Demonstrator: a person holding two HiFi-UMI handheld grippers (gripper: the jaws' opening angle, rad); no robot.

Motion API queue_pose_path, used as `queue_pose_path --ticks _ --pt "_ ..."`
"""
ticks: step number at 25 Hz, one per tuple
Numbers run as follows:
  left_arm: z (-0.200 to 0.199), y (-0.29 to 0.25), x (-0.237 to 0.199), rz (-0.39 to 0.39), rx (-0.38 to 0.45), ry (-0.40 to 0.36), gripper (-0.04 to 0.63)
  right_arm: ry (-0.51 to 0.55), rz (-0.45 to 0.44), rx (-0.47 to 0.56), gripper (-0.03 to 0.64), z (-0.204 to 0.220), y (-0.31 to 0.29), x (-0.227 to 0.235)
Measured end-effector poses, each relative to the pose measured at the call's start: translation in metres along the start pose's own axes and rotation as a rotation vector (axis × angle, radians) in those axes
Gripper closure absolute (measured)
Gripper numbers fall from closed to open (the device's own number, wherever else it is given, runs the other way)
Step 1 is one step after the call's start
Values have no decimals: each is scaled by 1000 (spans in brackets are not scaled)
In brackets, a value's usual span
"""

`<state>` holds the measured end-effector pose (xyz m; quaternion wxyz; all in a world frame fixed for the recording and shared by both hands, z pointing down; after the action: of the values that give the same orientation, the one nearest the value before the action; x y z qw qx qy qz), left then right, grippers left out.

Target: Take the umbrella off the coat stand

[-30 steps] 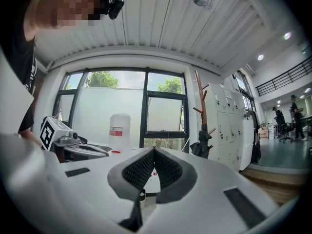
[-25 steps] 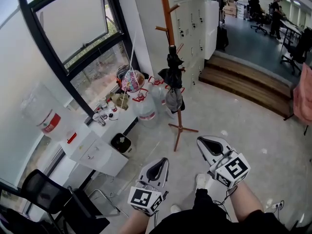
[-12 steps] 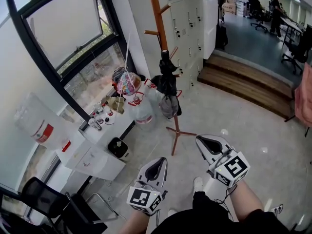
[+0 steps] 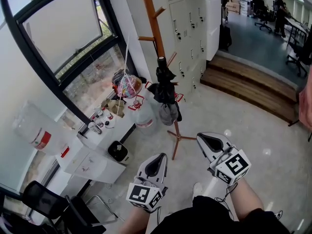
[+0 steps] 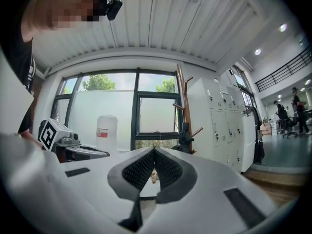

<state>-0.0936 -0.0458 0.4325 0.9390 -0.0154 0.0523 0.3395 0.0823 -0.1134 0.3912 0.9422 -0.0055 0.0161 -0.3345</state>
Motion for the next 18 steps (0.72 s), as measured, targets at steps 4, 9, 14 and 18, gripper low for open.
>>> queue_pose_path --ticks 4,9,14,18 --pt "-8 -19 -6 -20 4 -3 577 -15 -17 -2 563 -1 -10 17" --pt "-18 -43 -12 -52 4 -16 577 -26 -44 5 563 -5 -22 40" --pt "-24 -64 -18 -83 11 -32 577 -28 -72 12 563 -6 -32 58" --pt "-28 -82 -23 -104 17 -46 577 -27 -95 13 563 -7 -41 74"
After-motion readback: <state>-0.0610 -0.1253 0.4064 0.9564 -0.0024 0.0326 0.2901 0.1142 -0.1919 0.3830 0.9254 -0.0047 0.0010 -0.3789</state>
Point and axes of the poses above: the fingertips, and each gripper's own axes: y backward along the fingers, x to its right, z out of its underside, the point moved 5 cm from there along y, backward along the fingers, and after that the axes turned 13 degrees about z, right-handed, at the moved point
